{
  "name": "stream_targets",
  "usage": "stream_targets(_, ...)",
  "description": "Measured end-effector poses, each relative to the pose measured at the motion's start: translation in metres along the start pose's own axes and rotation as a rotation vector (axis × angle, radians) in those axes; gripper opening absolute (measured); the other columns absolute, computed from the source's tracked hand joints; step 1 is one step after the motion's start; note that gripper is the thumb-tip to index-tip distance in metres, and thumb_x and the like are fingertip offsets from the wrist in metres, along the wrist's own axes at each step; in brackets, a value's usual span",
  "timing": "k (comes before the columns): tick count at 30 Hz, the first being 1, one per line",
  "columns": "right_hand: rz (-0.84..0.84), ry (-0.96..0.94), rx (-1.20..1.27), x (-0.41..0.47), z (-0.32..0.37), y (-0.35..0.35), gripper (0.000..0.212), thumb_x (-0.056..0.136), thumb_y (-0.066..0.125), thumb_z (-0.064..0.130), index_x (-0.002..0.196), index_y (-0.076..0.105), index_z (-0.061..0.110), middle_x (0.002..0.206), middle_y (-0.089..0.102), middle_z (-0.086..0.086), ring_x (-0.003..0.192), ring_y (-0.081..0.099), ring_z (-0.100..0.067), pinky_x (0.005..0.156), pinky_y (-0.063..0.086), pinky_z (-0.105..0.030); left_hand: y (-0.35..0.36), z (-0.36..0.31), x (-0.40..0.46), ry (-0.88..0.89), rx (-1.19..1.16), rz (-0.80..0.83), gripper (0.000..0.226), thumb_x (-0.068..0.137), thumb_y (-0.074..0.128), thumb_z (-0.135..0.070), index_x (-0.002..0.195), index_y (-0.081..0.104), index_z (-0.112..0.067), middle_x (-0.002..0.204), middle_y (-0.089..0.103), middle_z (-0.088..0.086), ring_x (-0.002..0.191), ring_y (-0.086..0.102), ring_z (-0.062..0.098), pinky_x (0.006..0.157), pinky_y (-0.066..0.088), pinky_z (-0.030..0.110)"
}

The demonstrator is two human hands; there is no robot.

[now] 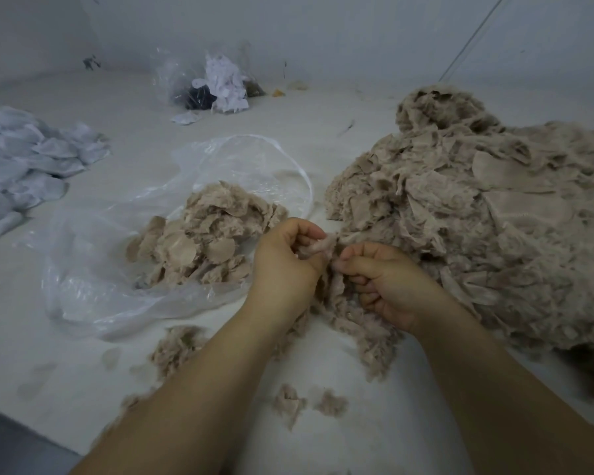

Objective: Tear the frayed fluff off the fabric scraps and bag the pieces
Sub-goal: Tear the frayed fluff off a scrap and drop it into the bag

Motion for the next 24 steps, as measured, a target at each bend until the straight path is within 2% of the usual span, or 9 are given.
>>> stream_targets(3, 0.043, 0.003, 0.027, 0.000, 0.002, -0.001, 0.017, 0.089, 0.064, 0.020, 0.072, 0.062, 0.017, 0.052, 0.043, 0.004, 0.040, 0.026, -0.005, 0.035, 0.022, -0.016, 0.003, -0.003, -0.004, 0.059, 0.039, 0.072, 0.027, 0.078, 0.070, 0.008, 0.091, 0.067, -0.016, 0.079, 0.065, -0.012, 0.066, 0.058, -0.004, 0.057, 0.045, 0.012)
stream_targets(6, 0.075, -0.012, -0.009, -0.002, 0.002, 0.000, 0.024, 0.084, 0.070, 0.037, 0.067, 0.065, 0.021, 0.054, 0.042, 0.005, 0.043, 0.027, -0.005, 0.037, 0.022, -0.016, 0.006, -0.006, -0.008, 0.063, -0.045, 0.193, 0.024, 0.081, 0.065, 0.008, 0.096, 0.066, -0.012, 0.072, 0.071, -0.006, 0.052, 0.055, -0.001, 0.050, 0.043, 0.013)
stream_targets(8, 0.054, -0.009, 0.001, -0.002, 0.001, 0.001, 0.031, 0.089, 0.066, 0.035, 0.061, 0.063, 0.021, 0.052, 0.040, 0.005, 0.041, 0.026, -0.004, 0.036, 0.023, -0.015, 0.007, -0.007, -0.007, 0.012, -0.138, 0.206, 0.018, 0.082, 0.064, 0.002, 0.095, 0.065, -0.011, 0.069, 0.073, -0.002, 0.053, 0.059, 0.006, 0.051, 0.045, 0.017)
stream_targets(11, 0.020, 0.016, 0.058, -0.001, 0.001, 0.001, 0.031, 0.096, 0.057, 0.018, 0.065, 0.051, 0.015, 0.050, 0.041, 0.003, 0.038, 0.025, -0.005, 0.035, 0.021, -0.015, 0.005, -0.001, -0.003, -0.116, -0.245, 0.087, 0.017, 0.078, 0.059, -0.003, 0.088, 0.067, -0.014, 0.070, 0.073, 0.000, 0.064, 0.064, 0.018, 0.060, 0.051, 0.029)
stream_targets(14, -0.018, 0.035, 0.091, 0.000, 0.001, 0.001, 0.035, 0.094, 0.057, 0.011, 0.061, 0.049, 0.015, 0.049, 0.043, 0.001, 0.038, 0.025, -0.006, 0.036, 0.021, -0.015, 0.003, 0.009, 0.003, -0.115, -0.082, 0.010, 0.026, 0.085, 0.060, 0.002, 0.088, 0.066, -0.023, 0.084, 0.070, 0.002, 0.063, 0.061, 0.014, 0.056, 0.051, 0.026)
stream_targets(18, -0.022, 0.031, 0.124, 0.000, 0.001, 0.000, 0.030, 0.094, 0.058, 0.015, 0.065, 0.051, 0.014, 0.051, 0.041, 0.000, 0.038, 0.026, -0.006, 0.036, 0.022, -0.015, 0.007, 0.013, 0.009, -0.199, 0.044, 0.164, 0.012, 0.092, 0.066, -0.018, 0.100, 0.065, -0.026, 0.090, 0.068, 0.000, 0.064, 0.060, 0.009, 0.059, 0.048, 0.024)
stream_targets(20, -0.008, 0.018, 0.105, -0.001, 0.002, 0.000, 0.028, 0.089, 0.066, 0.025, 0.064, 0.060, 0.015, 0.054, 0.040, 0.000, 0.039, 0.026, -0.006, 0.037, 0.021, -0.016, 0.009, 0.011, 0.010, -0.187, 0.076, 0.204, 0.007, 0.092, 0.065, -0.020, 0.095, 0.066, -0.026, 0.084, 0.071, 0.003, 0.064, 0.061, 0.011, 0.058, 0.048, 0.025)
stream_targets(22, 0.044, -0.010, 0.020, -0.004, 0.004, 0.002, 0.026, 0.072, 0.077, 0.045, 0.064, 0.069, 0.021, 0.053, 0.040, 0.003, 0.041, 0.027, -0.005, 0.038, 0.021, -0.017, 0.009, 0.011, 0.010, -0.141, 0.089, 0.196, 0.006, 0.091, 0.065, -0.019, 0.091, 0.067, -0.025, 0.080, 0.070, 0.005, 0.061, 0.059, 0.011, 0.055, 0.047, 0.025)
stream_targets(24, 0.074, -0.031, -0.033, -0.006, 0.004, 0.004, 0.030, 0.060, 0.078, 0.051, 0.055, 0.067, 0.024, 0.050, 0.046, 0.006, 0.039, 0.033, -0.004, 0.037, 0.025, -0.016, 0.010, 0.010, 0.009, -0.111, 0.082, 0.204, 0.008, 0.089, 0.068, -0.017, 0.086, 0.067, -0.025, 0.080, 0.070, 0.007, 0.059, 0.058, 0.011, 0.052, 0.047, 0.026)
Point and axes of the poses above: each hand's wrist, its own x-axis towards the middle knuckle, its own y-axis out of the palm, z = x × y, the point moved 1 cm from there along x, towards the middle knuckle
